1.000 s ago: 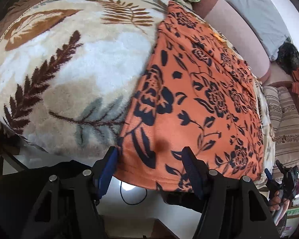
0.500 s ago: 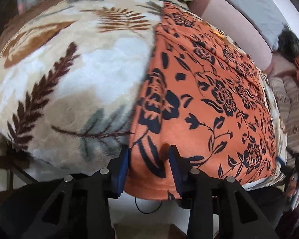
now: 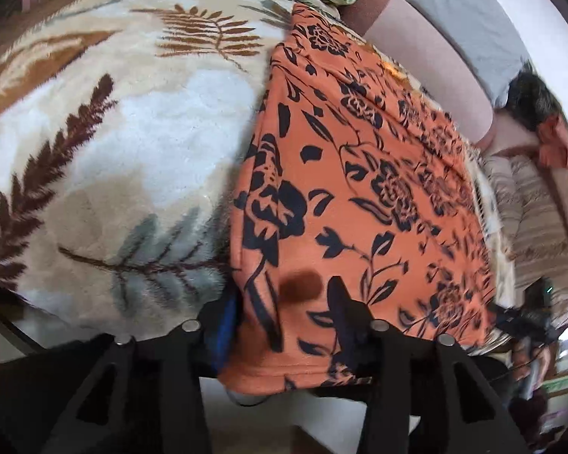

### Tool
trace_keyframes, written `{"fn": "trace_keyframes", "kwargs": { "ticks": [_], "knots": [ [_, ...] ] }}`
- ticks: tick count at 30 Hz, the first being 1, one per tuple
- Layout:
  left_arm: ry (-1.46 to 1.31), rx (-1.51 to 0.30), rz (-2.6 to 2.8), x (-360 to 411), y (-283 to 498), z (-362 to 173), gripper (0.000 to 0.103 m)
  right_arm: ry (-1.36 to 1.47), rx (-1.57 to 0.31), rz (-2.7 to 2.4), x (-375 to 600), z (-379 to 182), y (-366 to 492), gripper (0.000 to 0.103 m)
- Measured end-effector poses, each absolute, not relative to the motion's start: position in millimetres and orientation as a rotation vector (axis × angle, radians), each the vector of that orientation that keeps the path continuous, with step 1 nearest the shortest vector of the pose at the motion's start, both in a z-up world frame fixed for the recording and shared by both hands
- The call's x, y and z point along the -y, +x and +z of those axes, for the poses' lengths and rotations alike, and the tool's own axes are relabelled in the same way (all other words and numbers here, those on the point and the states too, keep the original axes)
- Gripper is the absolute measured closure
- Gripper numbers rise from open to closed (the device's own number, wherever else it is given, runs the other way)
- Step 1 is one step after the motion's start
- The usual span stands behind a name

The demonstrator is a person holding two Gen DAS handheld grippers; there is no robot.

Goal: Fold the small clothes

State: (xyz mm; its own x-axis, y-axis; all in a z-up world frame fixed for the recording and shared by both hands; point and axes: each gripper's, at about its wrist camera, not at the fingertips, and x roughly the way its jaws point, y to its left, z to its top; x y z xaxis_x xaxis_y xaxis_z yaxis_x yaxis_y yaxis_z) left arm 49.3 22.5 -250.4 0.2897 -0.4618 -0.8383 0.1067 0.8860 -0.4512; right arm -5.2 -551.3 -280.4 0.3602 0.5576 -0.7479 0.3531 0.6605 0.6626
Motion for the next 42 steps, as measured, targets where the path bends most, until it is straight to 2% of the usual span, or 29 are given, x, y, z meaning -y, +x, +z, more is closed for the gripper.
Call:
{"fn": "trace_keyframes", "kwargs": {
  "ticks": [2,4,7,9,11,15,22,29,37,41,42],
  "knots": [
    [-0.302,-1.218,-0.39,-16.9,49.9,-248.5,0.057,0.929,-1.235,0.174,553.9,-284.1,-5.4,0.07],
    [-0.234,-1.211,-0.396,-8.3,48.6,-247.6,0.087,0.93,-1.226,0.185,551.9,-284.5,-6.1,0.069],
    [-0.196,-1.21,-0.404,-2.0,50.3,-248.3,0.094,0.905,-1.22,0.222,547.3,-279.4,-7.6,0.068],
    [-0.206,-1.214,-0.408,-3.2,53.1,-248.7,0.095,0.846,-1.229,0.211,539.3,-273.8,-4.7,0.077],
    [-0.209,-1.218,-0.414,-4.5,54.8,-246.7,0.096,0.777,-1.232,0.217,527.3,-263.7,-0.2,0.093],
    [-0.274,-1.193,-0.478,-8.7,60.6,-229.2,0.096,0.731,-1.158,0.25,513.6,-231.5,5.1,0.094],
    [-0.359,-1.1,-0.588,-6.1,98.9,-172.8,0.096,0.817,-0.948,0.363,511.1,-178.1,34.3,0.094],
    [-0.414,-1.078,-0.641,13.9,184.6,-139.9,0.096,0.933,-0.763,0.312,543.6,-159.2,103.4,0.094],
    [-0.484,-1.089,-0.55,47.2,342.3,-149.2,0.096,1.118,-0.623,0.142,618.9,-190.9,227.3,0.094],
    [-0.502,-1.115,-0.463,65.5,421.4,-184.5,0.096,1.249,-0.694,-0.018,646.4,-253.5,292.8,0.09],
    [-0.51,-1.142,-0.447,67.6,431.0,-195.9,0.088,1.28,-0.73,-0.056,650.5,-273.0,304.4,0.089]
  ]
}}
